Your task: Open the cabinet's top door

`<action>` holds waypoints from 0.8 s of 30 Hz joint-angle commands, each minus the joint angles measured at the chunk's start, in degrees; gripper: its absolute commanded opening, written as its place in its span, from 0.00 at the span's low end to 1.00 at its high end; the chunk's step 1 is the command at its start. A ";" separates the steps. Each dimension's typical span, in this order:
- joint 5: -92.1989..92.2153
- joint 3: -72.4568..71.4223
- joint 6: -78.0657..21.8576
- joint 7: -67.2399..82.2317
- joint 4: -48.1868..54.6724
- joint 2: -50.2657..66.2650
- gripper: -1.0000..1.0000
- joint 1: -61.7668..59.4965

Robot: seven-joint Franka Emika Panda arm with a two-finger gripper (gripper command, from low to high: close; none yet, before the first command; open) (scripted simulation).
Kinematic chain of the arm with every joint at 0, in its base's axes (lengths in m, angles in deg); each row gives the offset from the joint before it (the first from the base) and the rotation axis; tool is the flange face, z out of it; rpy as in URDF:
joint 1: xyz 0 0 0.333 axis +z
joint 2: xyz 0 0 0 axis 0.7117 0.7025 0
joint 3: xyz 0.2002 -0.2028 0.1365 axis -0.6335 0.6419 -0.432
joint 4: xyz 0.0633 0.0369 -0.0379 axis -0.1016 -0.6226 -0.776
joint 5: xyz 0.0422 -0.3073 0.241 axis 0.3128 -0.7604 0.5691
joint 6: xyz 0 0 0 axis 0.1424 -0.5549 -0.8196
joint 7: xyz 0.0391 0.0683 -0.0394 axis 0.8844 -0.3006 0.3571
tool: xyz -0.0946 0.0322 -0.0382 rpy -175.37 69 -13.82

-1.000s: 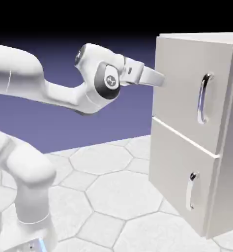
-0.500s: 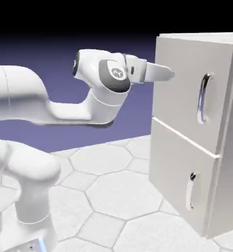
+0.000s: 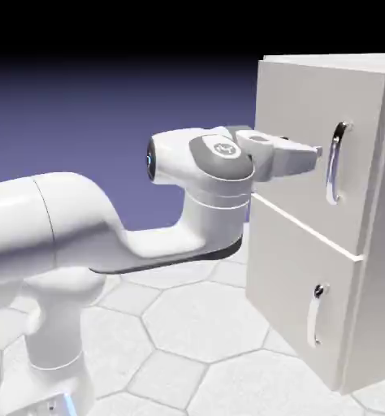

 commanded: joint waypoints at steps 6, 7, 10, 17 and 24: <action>-8.32 4.40 -0.79 -4.82 2.80 -1.80 0.50 4.92; -8.69 5.15 -1.37 -4.82 4.20 -1.57 0.50 7.00; -9.73 7.24 -3.01 -4.82 8.10 -0.95 0.50 12.78; -8.64 0.84 -11.78 -7.48 -2.28 -2.19 0.00 3.34; -2.10 -11.21 -24.54 -10.21 -16.80 -4.56 0.00 -10.36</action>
